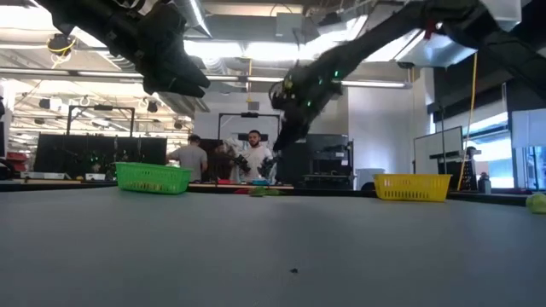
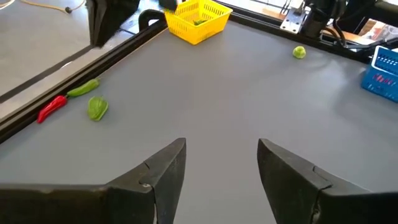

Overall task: Sort produce into baskets
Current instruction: Put the green chili pepper into the yellow bin

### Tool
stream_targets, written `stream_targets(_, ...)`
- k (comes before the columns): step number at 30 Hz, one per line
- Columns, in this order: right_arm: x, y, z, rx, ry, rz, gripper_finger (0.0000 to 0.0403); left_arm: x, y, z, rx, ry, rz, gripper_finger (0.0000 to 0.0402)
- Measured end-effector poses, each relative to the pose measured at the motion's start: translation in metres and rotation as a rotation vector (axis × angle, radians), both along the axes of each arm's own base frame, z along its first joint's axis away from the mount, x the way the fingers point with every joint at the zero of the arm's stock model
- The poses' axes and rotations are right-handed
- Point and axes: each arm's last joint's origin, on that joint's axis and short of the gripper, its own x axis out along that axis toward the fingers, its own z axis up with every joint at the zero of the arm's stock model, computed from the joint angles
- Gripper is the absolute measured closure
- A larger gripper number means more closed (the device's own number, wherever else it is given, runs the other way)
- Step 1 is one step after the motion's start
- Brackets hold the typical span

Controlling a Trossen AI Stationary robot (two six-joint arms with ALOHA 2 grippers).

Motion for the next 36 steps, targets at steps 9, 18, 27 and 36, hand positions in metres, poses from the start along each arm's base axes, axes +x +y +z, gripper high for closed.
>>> stream_targets(9,-0.029,0.035,0.025,0.23,0.245,-0.107,0.0365,0.005,0.005,-0.001,-0.012,-0.021,0.005,0.0183)
stream_targets(18,-0.042,0.082,0.042,0.303,0.417,-0.017,0.033,0.02,0.028,-0.017,-0.036,-0.006,0.107,0.0134)
stream_targets(27,-0.065,0.102,0.023,0.199,0.313,-0.021,0.0329,0.042,0.061,-0.033,0.002,0.124,0.125,0.0133)
stream_targets(36,-0.077,0.103,0.009,0.001,0.26,-0.107,0.0329,0.068,0.126,-0.052,-0.014,0.244,0.063,0.0133)
